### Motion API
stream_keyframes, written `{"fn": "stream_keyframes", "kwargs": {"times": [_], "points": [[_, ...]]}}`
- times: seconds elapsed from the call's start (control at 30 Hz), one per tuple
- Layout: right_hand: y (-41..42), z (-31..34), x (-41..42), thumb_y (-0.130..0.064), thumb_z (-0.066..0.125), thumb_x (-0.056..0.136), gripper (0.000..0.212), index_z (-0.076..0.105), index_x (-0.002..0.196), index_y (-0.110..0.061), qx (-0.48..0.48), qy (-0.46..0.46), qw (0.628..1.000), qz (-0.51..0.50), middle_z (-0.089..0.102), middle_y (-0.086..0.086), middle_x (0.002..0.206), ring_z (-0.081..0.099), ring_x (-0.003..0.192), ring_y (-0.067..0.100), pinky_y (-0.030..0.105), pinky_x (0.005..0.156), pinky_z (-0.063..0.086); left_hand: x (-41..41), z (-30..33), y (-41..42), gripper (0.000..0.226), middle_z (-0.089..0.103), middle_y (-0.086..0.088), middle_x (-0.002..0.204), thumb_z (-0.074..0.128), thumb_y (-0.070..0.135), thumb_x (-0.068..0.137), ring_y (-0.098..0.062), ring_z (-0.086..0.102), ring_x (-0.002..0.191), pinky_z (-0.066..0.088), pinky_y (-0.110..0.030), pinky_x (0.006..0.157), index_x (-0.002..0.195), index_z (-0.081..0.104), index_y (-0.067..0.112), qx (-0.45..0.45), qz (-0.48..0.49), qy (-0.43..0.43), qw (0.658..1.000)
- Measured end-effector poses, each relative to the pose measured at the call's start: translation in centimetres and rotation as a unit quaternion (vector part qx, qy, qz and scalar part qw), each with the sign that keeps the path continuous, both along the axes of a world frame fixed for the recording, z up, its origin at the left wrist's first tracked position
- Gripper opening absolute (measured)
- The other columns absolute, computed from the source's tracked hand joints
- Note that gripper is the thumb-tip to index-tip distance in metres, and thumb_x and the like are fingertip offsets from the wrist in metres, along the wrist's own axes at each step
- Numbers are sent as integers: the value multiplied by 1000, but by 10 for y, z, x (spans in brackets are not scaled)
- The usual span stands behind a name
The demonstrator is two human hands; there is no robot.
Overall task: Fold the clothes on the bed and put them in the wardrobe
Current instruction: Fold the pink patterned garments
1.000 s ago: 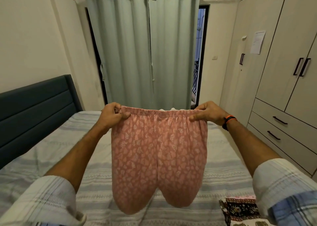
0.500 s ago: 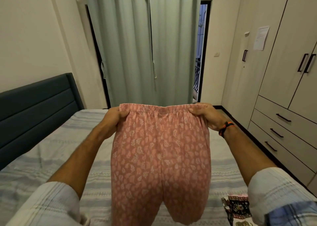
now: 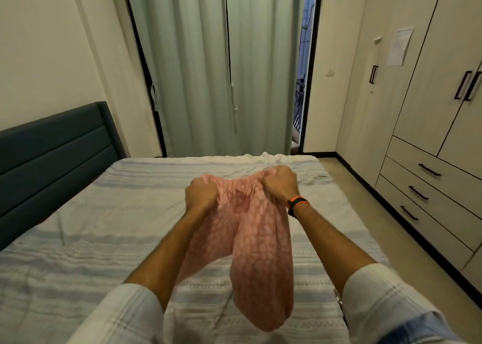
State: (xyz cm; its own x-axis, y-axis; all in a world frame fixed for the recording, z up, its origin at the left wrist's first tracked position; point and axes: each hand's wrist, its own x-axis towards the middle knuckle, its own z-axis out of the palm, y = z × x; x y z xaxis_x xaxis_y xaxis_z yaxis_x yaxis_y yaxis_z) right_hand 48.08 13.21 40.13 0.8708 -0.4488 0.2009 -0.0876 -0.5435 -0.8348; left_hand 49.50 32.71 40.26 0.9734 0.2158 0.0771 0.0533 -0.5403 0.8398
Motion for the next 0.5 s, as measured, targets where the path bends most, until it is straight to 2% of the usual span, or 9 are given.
{"fn": "stream_keyframes", "kwargs": {"times": [0.07, 0.17, 0.27, 0.33, 0.43, 0.5], "points": [[12, -5, 1, -18, 69, 75, 25, 54, 57, -8, 3, -4, 1000, 29, 59, 4, 57, 55, 58, 21, 29, 52, 39, -6, -6, -11, 36, 66, -20, 112, 47, 25, 94, -38, 61, 102, 52, -37, 89, 109, 65, -2, -8, -19, -12, 1000], [26, -9, -1, -27, 76, 79, 39, 50, 54, -13, 10, -13, 998, 62, 56, 5, 55, 49, 51, 16, 30, 49, 38, -12, -13, -25, 36, 68, -14, 106, 51, 34, 96, -30, 62, 93, 49, -31, 78, 107, 67, 4, -19, -28, -34, 999], [35, -14, -3, -26, 73, 83, 44, 47, 50, -15, 4, -21, 997, 79, 52, 1, 51, 44, 48, 13, 20, 40, 29, -21, -17, -37, 34, 70, -9, 102, 56, 36, 96, -24, 63, 88, 43, -27, 71, 105, 69, 6, -14, -50, -59, 997], [39, -17, -3, -18, 68, 84, 44, 45, 47, -16, 9, -30, 996, 79, 49, -4, 47, 42, 46, 11, 17, 38, 29, -27, -15, -42, 27, 70, -6, 99, 58, 31, 95, -20, 61, 83, 42, -25, 69, 104, 69, 7, -7, -56, -67, 996], [42, -17, -2, -14, 62, 83, 36, 48, 49, -15, 62, -17, 993, 100, 48, -5, 48, 41, 49, 10, 17, 42, 30, -36, -12, -47, 10, 70, -5, 86, 58, 15, 88, -18, 61, 74, 39, -22, 56, 83, 67, 13, -9, -83, -78, 993], [44, -15, -2, -19, 59, 73, 21, 56, 53, -14, 127, -1, 984, 123, 51, -1, 53, 42, 58, 14, 28, 54, 36, -39, -14, -49, 15, 68, -5, 78, 57, 6, 81, -20, 61, 71, 37, -23, 52, 72, 61, 17, -2, -108, -80, 991]]}}
